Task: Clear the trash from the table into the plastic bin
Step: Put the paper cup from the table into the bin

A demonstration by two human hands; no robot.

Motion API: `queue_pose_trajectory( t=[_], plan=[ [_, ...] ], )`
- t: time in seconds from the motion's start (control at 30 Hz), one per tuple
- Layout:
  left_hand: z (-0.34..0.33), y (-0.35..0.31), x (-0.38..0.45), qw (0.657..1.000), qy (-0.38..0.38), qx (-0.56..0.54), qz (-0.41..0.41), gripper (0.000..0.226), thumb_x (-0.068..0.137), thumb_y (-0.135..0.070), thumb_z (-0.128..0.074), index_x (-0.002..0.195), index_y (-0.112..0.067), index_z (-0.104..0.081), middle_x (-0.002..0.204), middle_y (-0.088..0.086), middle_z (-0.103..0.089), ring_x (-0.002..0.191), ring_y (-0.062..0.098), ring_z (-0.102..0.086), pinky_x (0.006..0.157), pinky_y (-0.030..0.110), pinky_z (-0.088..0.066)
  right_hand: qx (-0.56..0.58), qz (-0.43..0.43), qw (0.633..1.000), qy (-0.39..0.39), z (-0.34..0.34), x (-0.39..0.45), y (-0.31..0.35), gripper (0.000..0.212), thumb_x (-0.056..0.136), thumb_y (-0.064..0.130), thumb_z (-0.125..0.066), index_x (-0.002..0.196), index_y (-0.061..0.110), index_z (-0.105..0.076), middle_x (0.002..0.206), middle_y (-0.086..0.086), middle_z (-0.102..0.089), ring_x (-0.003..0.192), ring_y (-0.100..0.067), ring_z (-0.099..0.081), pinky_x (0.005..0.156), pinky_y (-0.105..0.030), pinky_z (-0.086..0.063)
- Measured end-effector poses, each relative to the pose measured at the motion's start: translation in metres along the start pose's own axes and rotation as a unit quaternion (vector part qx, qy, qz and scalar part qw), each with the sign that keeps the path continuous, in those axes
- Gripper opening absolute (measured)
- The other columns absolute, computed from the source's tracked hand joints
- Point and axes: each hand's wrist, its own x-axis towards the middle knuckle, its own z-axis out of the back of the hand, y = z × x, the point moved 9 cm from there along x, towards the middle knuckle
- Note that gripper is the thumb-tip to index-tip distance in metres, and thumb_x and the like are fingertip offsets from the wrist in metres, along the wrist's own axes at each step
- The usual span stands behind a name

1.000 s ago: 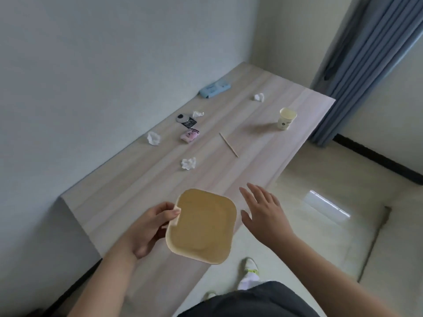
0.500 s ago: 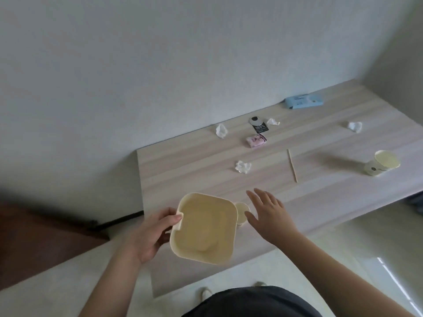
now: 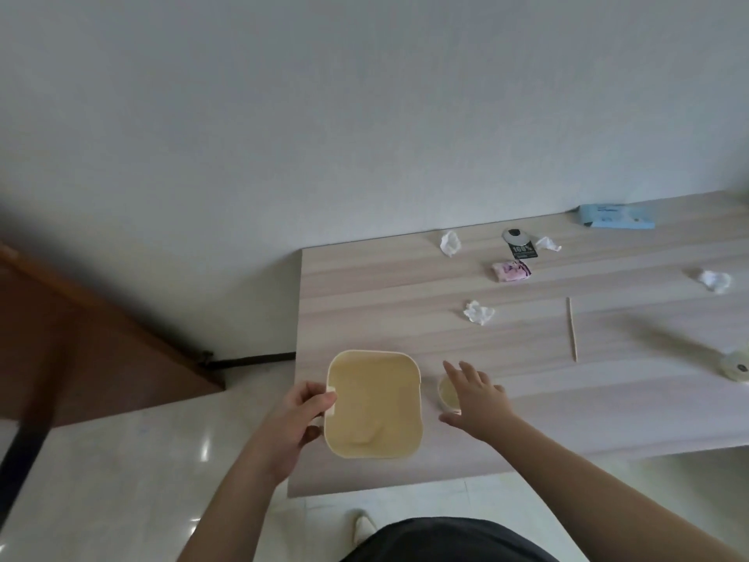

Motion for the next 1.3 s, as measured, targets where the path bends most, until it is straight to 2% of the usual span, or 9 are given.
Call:
queue_pose_trajectory(
  t=[0.13,0.33,0.47,0.67,0.77,0.87,1.0,1.17,1.3],
  plan=[
    [0.001,0.002,0.003,1.000,-0.002,0.004,-0.003,0.021,0.090,-0.013,-0.062,0.107,-0.001,-0.059,0.086,0.008,-0.064,0.081,0.023,-0.057,0.069,0.037,-0.041,0.024,-0.012,0.999,-0.024,-0.001,-0.001,-0.006,0.081,0.084,0.045,-0.062,0.148,0.026,-0.016,0.143,-0.002,-0.035,0.122,-0.026,-0.045,0.096,-0.041,-0.043],
    [-0.002,0.007,0.017,1.000,-0.007,0.005,-0.010,0.009,0.090,-0.016,-0.063,0.094,-0.008,-0.060,0.088,0.010,-0.061,0.081,0.021,-0.057,0.061,0.030,-0.043,0.095,-0.011,0.990,-0.100,0.034,-0.020,-0.011,0.081,0.081,0.043,-0.067,0.148,0.025,-0.023,0.140,-0.001,-0.040,0.122,-0.025,-0.047,0.097,-0.039,-0.042],
    [-0.003,0.007,0.031,1.000,-0.020,0.003,-0.017,0.010,0.089,-0.017,-0.065,0.094,-0.010,-0.059,0.089,0.009,-0.061,0.078,0.020,-0.058,0.061,0.029,-0.042,0.189,0.004,0.965,-0.183,0.078,-0.047,-0.008,0.085,0.078,0.037,-0.074,0.147,0.023,-0.028,0.138,-0.002,-0.043,0.118,-0.025,-0.049,0.091,-0.037,-0.046],
    [-0.010,-0.003,0.047,0.999,-0.013,0.003,-0.048,0.012,0.086,-0.014,-0.069,0.092,-0.009,-0.058,0.086,0.012,-0.060,0.077,0.025,-0.055,0.067,0.039,-0.042,0.278,0.057,0.922,-0.265,0.131,-0.087,0.019,0.074,0.075,0.039,-0.077,0.137,0.029,-0.039,0.129,0.013,-0.046,0.108,-0.008,-0.052,0.084,-0.021,-0.042],
    [-0.016,-0.008,0.052,0.999,-0.010,0.007,-0.051,0.013,0.085,-0.013,-0.071,0.088,-0.011,-0.058,0.076,0.004,-0.059,0.064,0.015,-0.056,0.061,0.033,-0.044,0.275,0.117,0.923,-0.240,0.137,-0.097,0.057,0.073,0.073,0.046,-0.074,0.135,0.036,-0.037,0.130,0.019,-0.041,0.106,0.001,-0.049,0.084,-0.009,-0.039],
    [-0.022,-0.012,0.053,0.998,0.007,0.015,-0.059,0.016,0.084,-0.014,-0.072,0.089,-0.008,-0.058,0.075,0.006,-0.057,0.065,0.018,-0.055,0.061,0.034,-0.043,0.237,0.153,0.943,-0.178,0.118,-0.089,0.090,0.074,0.075,0.043,-0.074,0.138,0.032,-0.037,0.136,0.012,-0.035,0.115,-0.006,-0.047,0.091,-0.016,-0.041],
    [-0.025,-0.015,0.048,0.996,0.033,0.038,-0.073,0.025,0.083,-0.016,-0.073,0.094,-0.001,-0.057,0.079,0.009,-0.058,0.069,0.021,-0.052,0.063,0.034,-0.042,0.196,0.113,0.967,-0.120,0.095,-0.069,0.107,0.078,0.075,0.033,-0.076,0.141,0.028,-0.035,0.137,0.003,-0.031,0.121,-0.019,-0.046,0.096,-0.024,-0.041],
    [-0.029,-0.016,0.039,0.991,0.073,0.081,-0.081,0.024,0.082,-0.024,-0.073,0.091,-0.008,-0.059,0.076,0.002,-0.057,0.064,0.014,-0.052,0.058,0.023,-0.041,0.118,0.057,0.989,-0.064,0.079,-0.048,0.126,0.077,0.073,0.029,-0.075,0.137,0.022,-0.033,0.132,-0.003,-0.041,0.106,-0.031,-0.057,0.080,-0.037,-0.050],
    [-0.028,-0.019,0.032,0.987,0.097,0.087,-0.091,0.028,0.080,-0.026,-0.074,0.093,-0.006,-0.060,0.075,0.003,-0.057,0.061,0.011,-0.052,0.056,0.022,-0.043,0.020,0.025,0.998,-0.050,0.065,-0.035,0.145,0.072,0.076,0.037,-0.072,0.132,0.017,-0.031,0.125,-0.004,-0.049,0.102,-0.029,-0.061,0.072,-0.036,-0.048]
  ],
)
